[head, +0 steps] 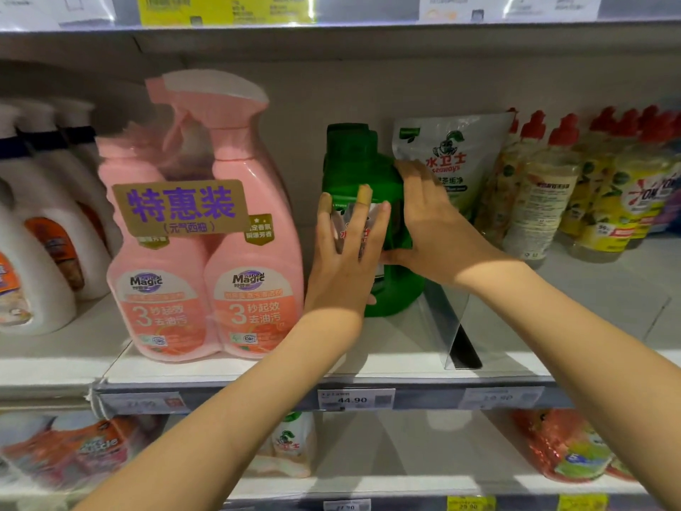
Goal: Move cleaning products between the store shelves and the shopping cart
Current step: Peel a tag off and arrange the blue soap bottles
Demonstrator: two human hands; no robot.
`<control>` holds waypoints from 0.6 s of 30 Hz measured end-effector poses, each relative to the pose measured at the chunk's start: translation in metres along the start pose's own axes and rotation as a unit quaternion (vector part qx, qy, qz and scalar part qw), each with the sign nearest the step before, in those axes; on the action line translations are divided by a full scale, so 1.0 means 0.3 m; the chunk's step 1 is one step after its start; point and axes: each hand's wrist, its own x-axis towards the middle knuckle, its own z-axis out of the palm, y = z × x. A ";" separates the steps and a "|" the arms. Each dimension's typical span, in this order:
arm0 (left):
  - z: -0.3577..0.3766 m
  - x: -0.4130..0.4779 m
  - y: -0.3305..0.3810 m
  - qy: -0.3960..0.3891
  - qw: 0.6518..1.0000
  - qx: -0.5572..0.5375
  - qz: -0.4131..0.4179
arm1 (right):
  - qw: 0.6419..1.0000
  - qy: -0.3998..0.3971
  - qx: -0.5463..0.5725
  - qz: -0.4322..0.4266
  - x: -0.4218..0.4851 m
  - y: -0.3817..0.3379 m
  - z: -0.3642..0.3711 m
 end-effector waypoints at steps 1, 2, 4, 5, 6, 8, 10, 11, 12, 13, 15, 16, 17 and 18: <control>0.003 0.003 -0.001 0.009 1.000 0.005 0.001 | 1.000 0.000 -0.005 0.000 0.001 0.002 0.002; 0.001 0.005 -0.002 0.011 1.000 0.012 -0.004 | 1.000 0.002 -0.011 0.001 0.000 0.000 0.005; -0.005 0.000 -0.003 0.000 0.999 0.030 -0.012 | 1.000 0.012 -0.018 0.001 -0.002 -0.002 0.013; -0.010 0.000 -0.004 0.002 0.999 0.048 -0.011 | 1.000 0.016 -0.017 0.003 -0.003 -0.003 0.014; -0.021 0.002 -0.006 0.001 0.998 0.063 -0.010 | 1.000 0.017 -0.014 0.003 -0.003 -0.002 0.012; -0.032 0.003 -0.005 -0.011 0.997 0.070 -0.015 | 1.000 0.008 -0.010 -0.004 0.001 0.004 0.001; -0.059 0.006 -0.004 -0.022 1.000 -0.003 -0.022 | 1.000 -0.007 0.010 -0.007 -0.001 0.007 -0.017; -0.066 0.002 0.000 -0.012 0.996 -0.085 -0.022 | 1.000 -0.014 0.018 -0.002 -0.009 0.006 -0.027; -0.076 -0.010 0.003 -0.014 0.982 -0.185 -0.028 | 1.000 -0.013 0.020 0.001 -0.024 -0.001 -0.037; -0.099 -0.029 0.002 -0.011 0.957 -0.286 -0.039 | 1.000 -0.003 0.023 -0.004 -0.044 -0.014 -0.046; -0.154 -0.080 -0.002 0.030 0.906 -0.417 -0.069 | 0.999 0.027 0.042 -0.017 -0.098 -0.054 -0.062; -0.184 -0.108 -0.006 0.048 0.882 -0.461 -0.087 | 0.997 0.050 0.060 -0.021 -0.130 -0.072 -0.064; -0.204 -0.135 -0.010 0.063 0.863 -0.491 -0.099 | 0.993 0.082 0.076 -0.028 -0.162 -0.085 -0.060; -0.231 -0.157 -0.014 0.073 0.847 -0.514 -0.110 | 0.988 0.119 0.086 -0.040 -0.196 -0.099 -0.056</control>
